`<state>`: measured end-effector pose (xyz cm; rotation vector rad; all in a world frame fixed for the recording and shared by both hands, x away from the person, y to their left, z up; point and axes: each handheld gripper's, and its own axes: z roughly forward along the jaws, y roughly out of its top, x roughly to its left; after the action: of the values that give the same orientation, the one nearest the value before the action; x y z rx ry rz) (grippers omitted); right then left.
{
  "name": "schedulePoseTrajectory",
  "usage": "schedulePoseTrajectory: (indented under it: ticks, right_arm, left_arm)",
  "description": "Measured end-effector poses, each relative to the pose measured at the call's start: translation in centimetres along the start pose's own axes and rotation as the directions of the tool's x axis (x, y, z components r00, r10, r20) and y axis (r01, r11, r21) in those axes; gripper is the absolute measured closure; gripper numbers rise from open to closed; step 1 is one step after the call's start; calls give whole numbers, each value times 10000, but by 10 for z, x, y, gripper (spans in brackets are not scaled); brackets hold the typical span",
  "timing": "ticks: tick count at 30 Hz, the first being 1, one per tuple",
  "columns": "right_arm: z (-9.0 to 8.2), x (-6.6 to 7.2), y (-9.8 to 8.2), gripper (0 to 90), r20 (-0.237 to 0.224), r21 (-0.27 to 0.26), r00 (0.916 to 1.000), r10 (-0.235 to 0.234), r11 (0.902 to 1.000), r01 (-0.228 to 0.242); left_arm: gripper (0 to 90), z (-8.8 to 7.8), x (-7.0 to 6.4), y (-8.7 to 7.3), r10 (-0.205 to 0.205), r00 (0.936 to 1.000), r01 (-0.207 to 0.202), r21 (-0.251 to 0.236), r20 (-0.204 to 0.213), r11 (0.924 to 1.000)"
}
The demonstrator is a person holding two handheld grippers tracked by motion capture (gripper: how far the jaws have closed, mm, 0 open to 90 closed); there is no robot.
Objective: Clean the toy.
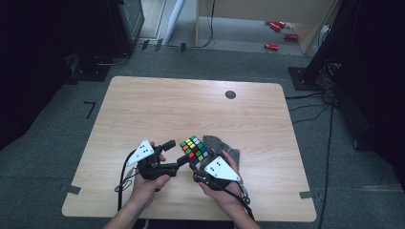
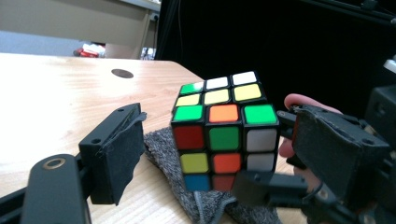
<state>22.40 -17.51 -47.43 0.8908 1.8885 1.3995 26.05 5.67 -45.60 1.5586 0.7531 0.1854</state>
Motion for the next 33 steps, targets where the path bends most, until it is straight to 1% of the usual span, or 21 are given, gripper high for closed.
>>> schedulePoseTrajectory:
  ticks: [1, 3, 6, 8, 9, 11, 12, 13, 14, 16, 17, 21, 22, 24, 26, 28, 29, 30, 31, 32, 33]
  right_arm:
    - [-1, -3, 1, 347, 7, 29, 10000, 43, 10000, -43]
    - [-3, -9, 2, 347, 19, 111, 9997, 239, 9997, -239]
    - [-6, -17, 5, 347, -82, 161, 9987, 506, 9986, -505]
    - [-9, -21, 8, 347, -170, 172, 9978, 639, 9978, -636]
    - [-10, -23, 9, 346, -225, 158, 9976, 659, 9977, -655]
    - [-12, -24, 12, 347, -353, 253, 9961, 806, 9965, -797]
    - [-13, -25, 14, 346, -422, 287, 9950, 909, 9956, -897]
    - [-14, -25, 15, 347, -499, 331, 9940, 977, 9948, -961]
    - [-15, -25, 16, 346, -577, 414, 9926, 1067, 9937, -1044]
    - [-15, -25, 18, 346, -776, 653, 9894, 1227, 9909, -1178]
    - [-15, -23, 18, 347, -835, 747, 9885, 1264, 9899, -1203]
    - [-14, -19, 19, 346, -1055, 1008, 9854, 1340, 9872, -1234]
    - [-14, -18, 19, 346, -1124, 1070, 9838, 1400, 9860, -1281]
    - [-13, -17, 20, 346, -1243, 1137, 9805, 1522, 9838, -1383]
    - [-13, -16, 21, 346, -1333, 1270, 9763, 1705, 9799, -1538]
    - [-13, -16, 22, 346, -1465, 1517, 9699, 1946, 9733, -1724]
    - [-13, -16, 23, 346, -1562, 1624, 9659, 2064, 9700, -1810]
    - [-13, -16, 23, 346, -1595, 1692, 9638, 2135, 9678, -1864]
    - [-13, -15, 23, 346, -1578, 1767, 9645, 2116, 9671, -1832]
    - [-12, -15, 23, 346, -1594, 1843, 9639, 2134, 9656, -1834]
    - [-12, -14, 23, 346, -1635, 1902, 9625, 2166, 9642, -1847]
  left_arm:
    - [174, -1, 1, 0, 105, 9999, -105, 23, -51, 9999]
    - [173, -2, 4, -1, 558, 9983, -553, 216, -191, 9982]
    - [149, -2, 7, -3, 1036, 9945, -1027, 449, -169, 9937]
    - [143, -1, 7, -6, 1538, 9880, -1528, 607, -136, 9864]
    - [140, 0, 6, -7, 1939, 9809, -1921, 741, -178, 9786]
    - [140, 3, 3, -12, 2748, 9609, -2696, 1113, -341, 9565]
    - [140, 5, 1, -13, 3004, 9530, -2935, 1245, -401, 9478]
    - [140, 7, -1, -16, 3340, 9411, -3242, 1407, -527, 9355]
    - [140, 9, -3, -18, 3697, 9270, -3572, 1520, -636, 9216]
    - [145, 10, -6, -21, 4058, 9120, -3931, 1548, -597, 9063]
    - [150, 11, -7, -22, 4169, 9071, -4043, 1545, -588, 9015]
    - [154, 12, -9, -26, 4734, 8791, -4623, 1415, -561, 8753]
    - [154, 12, -9, -26, 4830, 8738, -4727, 1345, -570, 8709]
    - [163, 13, -9, -29, 5370, 8395, -5266, 1198, -830, 8416]
    - [165, 14, -11, -29, 5621, 8221, -5512, 1211, -901, 8255]
    - [165, 15, -12, -31, 5987, 7952, -5866, 1278, -963, 7997]
    - [165, 16, -13, -32, 6099, 7864, -5971, 1321, -979, 7912]
    - [165, 17, -15, -33, 6281, 7712, -6144, 1369, -1039, 7770]
    - [165, 17, -16, -35, 6430, 7585, -6288, 1399, -1060, 7648]
    - [166, 18, -16, -36, 6542, 7490, -6399, 1411, -1052, 7554]
    - [166, 18, -17, -37, 6609, 7428, -6469, 1402, -1071, 7496]
